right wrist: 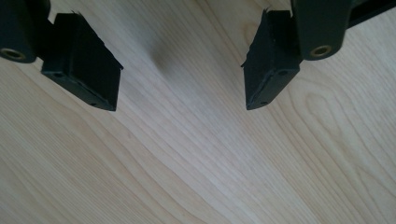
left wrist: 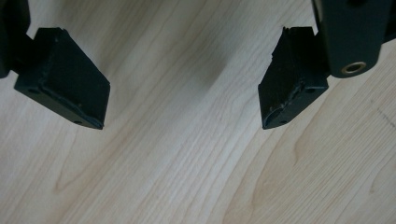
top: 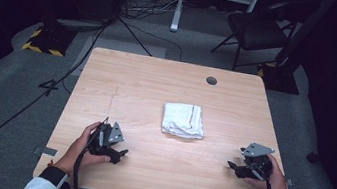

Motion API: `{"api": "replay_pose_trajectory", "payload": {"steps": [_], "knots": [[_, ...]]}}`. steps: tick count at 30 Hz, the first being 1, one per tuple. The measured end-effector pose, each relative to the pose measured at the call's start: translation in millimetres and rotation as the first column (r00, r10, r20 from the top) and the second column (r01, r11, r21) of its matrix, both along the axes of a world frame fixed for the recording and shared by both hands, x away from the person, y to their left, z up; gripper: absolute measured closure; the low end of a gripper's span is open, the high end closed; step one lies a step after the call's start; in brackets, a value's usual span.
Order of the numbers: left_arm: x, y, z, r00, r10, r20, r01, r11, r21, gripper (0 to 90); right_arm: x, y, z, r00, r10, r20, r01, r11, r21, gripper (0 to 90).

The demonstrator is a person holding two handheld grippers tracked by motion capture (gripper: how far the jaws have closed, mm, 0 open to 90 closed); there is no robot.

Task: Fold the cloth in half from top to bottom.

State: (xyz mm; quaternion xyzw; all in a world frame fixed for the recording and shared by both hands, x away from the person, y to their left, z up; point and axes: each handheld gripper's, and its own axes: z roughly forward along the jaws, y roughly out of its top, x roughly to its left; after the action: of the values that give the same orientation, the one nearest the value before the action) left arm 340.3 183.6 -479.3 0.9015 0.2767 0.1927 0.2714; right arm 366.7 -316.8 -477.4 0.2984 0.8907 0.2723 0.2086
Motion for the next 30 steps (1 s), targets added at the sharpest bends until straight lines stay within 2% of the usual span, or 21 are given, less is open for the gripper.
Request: {"api": "replay_pose_trajectory", "payload": {"steps": [9,12,14,15,18,20,23,25,26,30], "knots": [[-6.1,27.2,-3.2,0.9988,0.044,-0.020,-0.045,0.9960,-0.078,17.0,-9.6,-37.3,-5.3,0.9967,-0.080,-0.010,0.081,0.994,0.068,27.2],[-7.2,34.4,-5.7,0.9977,0.064,-0.020,-0.066,0.9935,-0.093,17.1,-13.2,-46.6,-9.6,0.9958,-0.090,-0.015,0.091,0.992,0.091,26.9],[-6.7,38.0,-8.2,0.9967,0.076,-0.026,-0.078,0.9925,-0.094,17.2,-15.1,-53.0,-15.0,0.9949,-0.097,-0.028,0.100,0.986,0.132,26.0],[-6.6,39.4,-9.0,0.9964,0.079,-0.032,-0.081,0.9922,-0.094,17.2,-16.0,-57.1,-17.1,0.9936,-0.105,-0.041,0.111,0.980,0.165,25.8],[-5.6,45.1,-13.0,0.9939,0.098,-0.051,-0.103,0.9889,-0.107,17.2,-17.8,-65.2,-20.6,0.9909,-0.125,-0.051,0.133,0.969,0.207,24.6],[-5.3,48.8,-15.8,0.9926,0.103,-0.064,-0.109,0.9879,-0.110,17.2,-19.3,-70.0,-24.1,0.9887,-0.139,-0.055,0.149,0.958,0.246,24.1],[-6.0,55.0,-17.8,0.9909,0.109,-0.079,-0.119,0.9834,-0.137,16.8,-20.9,-71.1,-25.2,0.9876,-0.150,-0.046,0.157,0.955,0.254,23.7],[-5.6,58.8,-21.2,0.9874,0.117,-0.107,-0.135,0.9738,-0.183,16.9,-21.1,-71.0,-25.7,0.9869,-0.155,-0.043,0.161,0.953,0.257,23.6],[-5.9,61.0,-24.2,0.9881,0.115,-0.102,-0.134,0.9685,-0.210,16.6,-21.1,-70.8,-25.7,0.9862,-0.160,-0.043,0.166,0.952,0.258,23.6],[-6.3,61.7,-24.6,0.9889,0.111,-0.099,-0.130,0.9683,-0.213,15.6,-21.0,-70.6,-25.8,0.9846,-0.170,-0.042,0.175,0.950,0.257,23.3]]}}
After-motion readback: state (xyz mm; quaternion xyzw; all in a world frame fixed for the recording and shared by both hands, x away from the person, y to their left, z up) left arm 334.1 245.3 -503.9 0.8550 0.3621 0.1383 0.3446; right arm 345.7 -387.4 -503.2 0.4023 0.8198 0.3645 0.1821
